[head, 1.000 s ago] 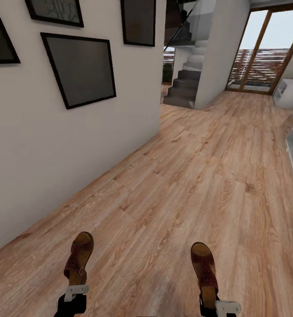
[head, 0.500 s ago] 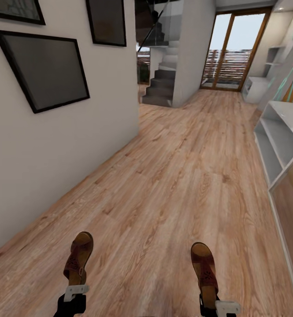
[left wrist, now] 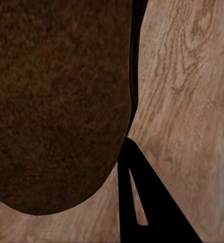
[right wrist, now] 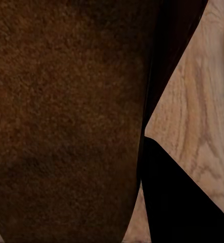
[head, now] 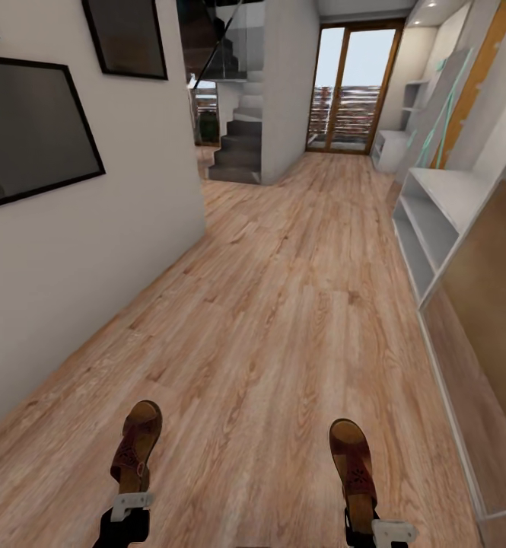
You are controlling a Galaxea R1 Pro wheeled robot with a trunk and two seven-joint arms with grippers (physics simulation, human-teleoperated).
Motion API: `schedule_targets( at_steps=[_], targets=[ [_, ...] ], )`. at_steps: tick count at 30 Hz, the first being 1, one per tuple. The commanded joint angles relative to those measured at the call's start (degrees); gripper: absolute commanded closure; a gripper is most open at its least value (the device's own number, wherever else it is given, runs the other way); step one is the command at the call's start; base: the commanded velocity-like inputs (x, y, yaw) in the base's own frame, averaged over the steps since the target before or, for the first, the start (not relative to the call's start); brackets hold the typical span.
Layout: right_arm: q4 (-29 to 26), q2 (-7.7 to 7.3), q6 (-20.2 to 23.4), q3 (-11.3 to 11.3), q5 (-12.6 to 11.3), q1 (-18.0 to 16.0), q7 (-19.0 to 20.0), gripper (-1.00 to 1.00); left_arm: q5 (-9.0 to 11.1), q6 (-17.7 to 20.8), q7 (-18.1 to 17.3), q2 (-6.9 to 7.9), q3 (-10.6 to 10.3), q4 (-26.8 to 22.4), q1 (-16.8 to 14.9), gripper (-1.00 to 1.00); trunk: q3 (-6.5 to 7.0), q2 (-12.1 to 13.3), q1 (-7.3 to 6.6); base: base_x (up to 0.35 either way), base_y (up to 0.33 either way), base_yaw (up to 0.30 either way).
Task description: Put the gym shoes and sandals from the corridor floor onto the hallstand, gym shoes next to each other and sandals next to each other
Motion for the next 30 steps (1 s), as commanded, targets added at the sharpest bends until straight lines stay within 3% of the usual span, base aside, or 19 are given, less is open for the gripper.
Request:
schedule_targets(
  at_steps=[1, 6, 24, 30],
  targets=[
    [0.1, 0.02, -0.1, -0.1, 0.4, 0.0, -0.3, 1.0, -0.5, -0.2, -0.4, -0.07, 0.5, -0.1, 0.0, 1.0, -0.04, 0.0, -0.01, 0.036, 0.0, -0.3],
    [0.0, 0.02, -0.1, -0.1, 0.4, 0.0, -0.3, 1.0, -0.5, -0.2, -0.4, -0.1, 0.5, -0.1, 0.0, 1.0, -0.04, 0.0, -0.01, 0.171, 0.0, -0.3],
    [0.0, 0.05, -0.1, -0.1, 0.4, 0.0, -0.3, 1.0, -0.4, -1.3, -0.1, 0.23, 0.6, -0.1, 0.7, 1.0, -0.04, 0.0, -0.01, 0.331, 0.0, -0.3],
    [0.0, 0.17, -0.1, 0.0, 0.5, 0.0, -0.2, 1.0, -0.4, -1.7, 0.2, 0.24, 0.6, -0.1, 0.7, 1.0, -0.05, 0.0, -0.01, 0.339, 0.0, -0.096]
  ],
)
